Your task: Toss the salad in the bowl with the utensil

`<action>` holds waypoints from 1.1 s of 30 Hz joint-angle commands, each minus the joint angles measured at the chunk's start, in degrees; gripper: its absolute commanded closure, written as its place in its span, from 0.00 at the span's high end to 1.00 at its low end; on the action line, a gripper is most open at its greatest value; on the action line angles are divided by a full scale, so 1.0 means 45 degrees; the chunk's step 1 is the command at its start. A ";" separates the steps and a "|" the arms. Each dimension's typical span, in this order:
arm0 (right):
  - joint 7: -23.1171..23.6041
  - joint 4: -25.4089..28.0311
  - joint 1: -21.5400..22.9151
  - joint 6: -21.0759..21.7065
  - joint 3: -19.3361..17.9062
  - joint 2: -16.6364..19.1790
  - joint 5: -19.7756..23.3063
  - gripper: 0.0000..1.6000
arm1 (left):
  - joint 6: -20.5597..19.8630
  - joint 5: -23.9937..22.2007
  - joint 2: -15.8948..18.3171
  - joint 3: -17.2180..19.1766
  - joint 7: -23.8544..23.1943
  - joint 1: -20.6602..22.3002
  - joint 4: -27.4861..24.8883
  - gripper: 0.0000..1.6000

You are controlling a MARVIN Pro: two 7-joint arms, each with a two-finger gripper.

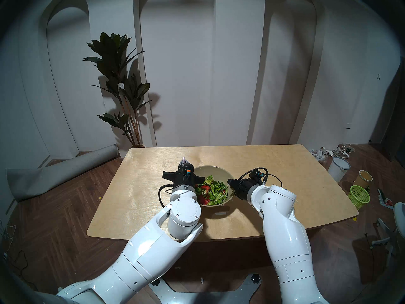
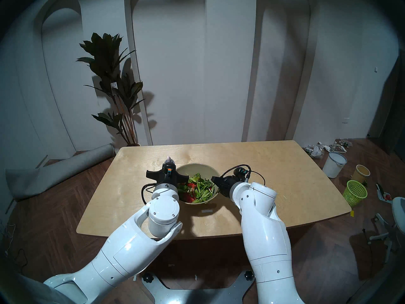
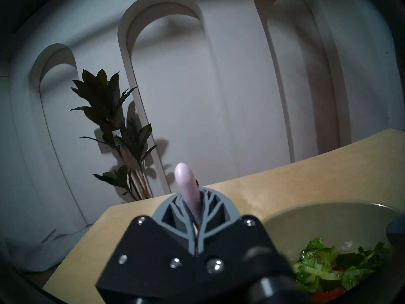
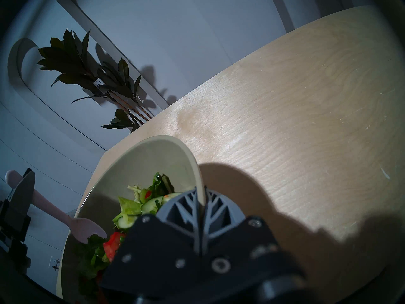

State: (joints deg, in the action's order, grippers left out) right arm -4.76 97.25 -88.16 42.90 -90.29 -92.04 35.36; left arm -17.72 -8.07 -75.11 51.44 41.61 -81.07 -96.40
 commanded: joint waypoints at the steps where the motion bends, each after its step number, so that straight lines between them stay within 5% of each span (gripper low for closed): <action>1: 0.0015 0.0318 0.0086 0.0003 -0.0010 -0.0006 0.0020 0.00 | -0.0734 -0.0399 -0.0444 0.0032 0.0185 -0.0287 -0.0657 0.00; 3: 0.0015 0.0318 0.0086 0.0003 -0.0010 -0.0006 0.0021 0.00 | -0.0743 -0.0470 -0.0497 0.0042 0.0163 -0.0306 -0.0627 0.00; 20: 0.0020 0.0305 0.0092 -0.0005 -0.0009 -0.0005 0.0020 0.00 | -0.1861 -0.6614 -0.1658 0.2950 -0.2961 -0.0594 -0.0778 0.00; 33: 0.0020 0.0304 0.0092 -0.0005 -0.0009 -0.0005 0.0019 0.00 | -0.2262 -0.7309 -0.1662 0.3230 -0.3067 -0.0238 -0.1640 0.00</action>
State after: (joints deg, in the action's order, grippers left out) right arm -4.78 97.26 -88.18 42.90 -90.31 -92.04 35.36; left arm -27.96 -40.37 -81.83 65.81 28.54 -83.68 -100.96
